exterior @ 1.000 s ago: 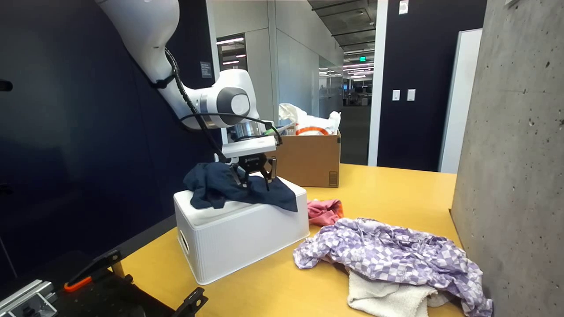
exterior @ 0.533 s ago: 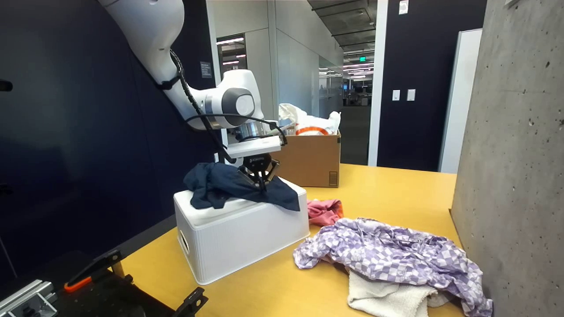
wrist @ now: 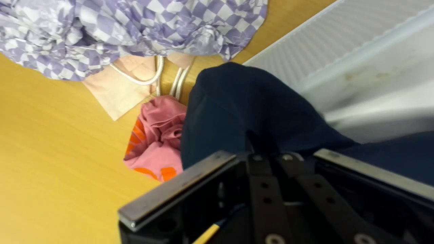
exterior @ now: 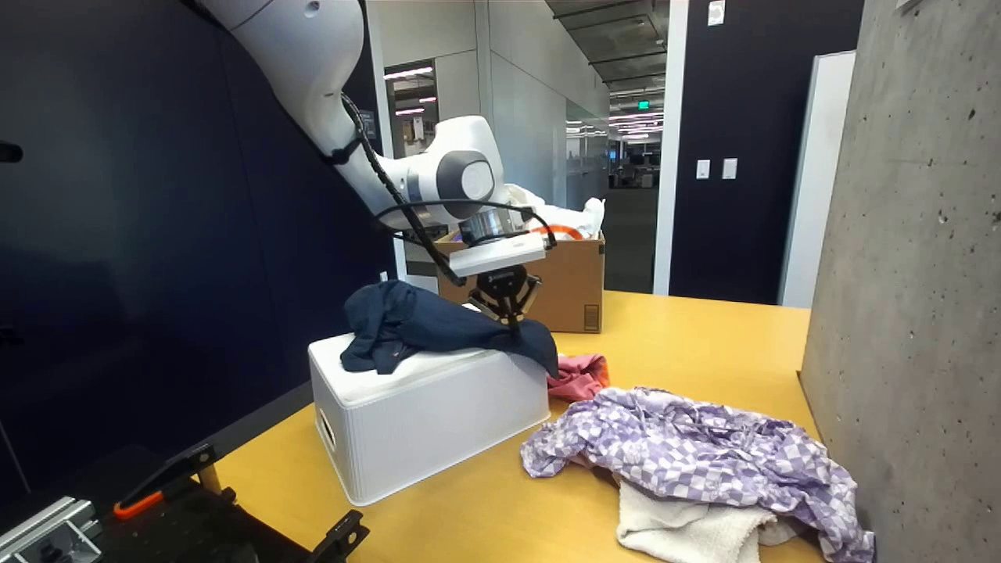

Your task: Remove the purple clothing from the top of the container then put the dark blue shirt on top of the container.

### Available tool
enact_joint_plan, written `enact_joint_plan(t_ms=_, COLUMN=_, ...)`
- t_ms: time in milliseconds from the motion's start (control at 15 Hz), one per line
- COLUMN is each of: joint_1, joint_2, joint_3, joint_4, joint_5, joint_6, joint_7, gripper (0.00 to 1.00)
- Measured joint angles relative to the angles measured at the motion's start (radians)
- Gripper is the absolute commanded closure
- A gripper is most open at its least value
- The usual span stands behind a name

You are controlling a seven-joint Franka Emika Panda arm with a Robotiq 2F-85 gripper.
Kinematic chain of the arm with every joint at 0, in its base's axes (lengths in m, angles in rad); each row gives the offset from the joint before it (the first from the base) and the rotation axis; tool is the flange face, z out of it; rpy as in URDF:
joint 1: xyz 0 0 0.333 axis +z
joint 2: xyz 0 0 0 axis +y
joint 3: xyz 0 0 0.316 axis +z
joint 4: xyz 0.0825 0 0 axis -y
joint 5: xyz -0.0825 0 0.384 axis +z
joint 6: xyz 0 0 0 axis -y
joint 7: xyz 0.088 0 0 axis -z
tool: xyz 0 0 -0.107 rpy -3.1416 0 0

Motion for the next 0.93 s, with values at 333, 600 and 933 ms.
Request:
enact_joint_plan(t_ms=333, joint_1=-0.009, joint_2=0.077, joint_3=-0.046, joint_4=0.143, joint_5=-0.026, joint_6=-0.034, joint_7=0.001, gripper=0.75)
enact_joint_plan(t_ms=600, joint_1=-0.009, joint_2=0.114, joint_3=-0.060, joint_4=0.210, joint_5=-0.029, joint_6=-0.054, joint_7=0.015, gripper=0.50)
enact_joint_plan(t_ms=933, joint_1=0.019, joint_2=0.064, joint_3=-0.059, joint_4=0.191, joint_5=-0.029, joint_6=-0.077, joint_7=0.091, gripper=0.14)
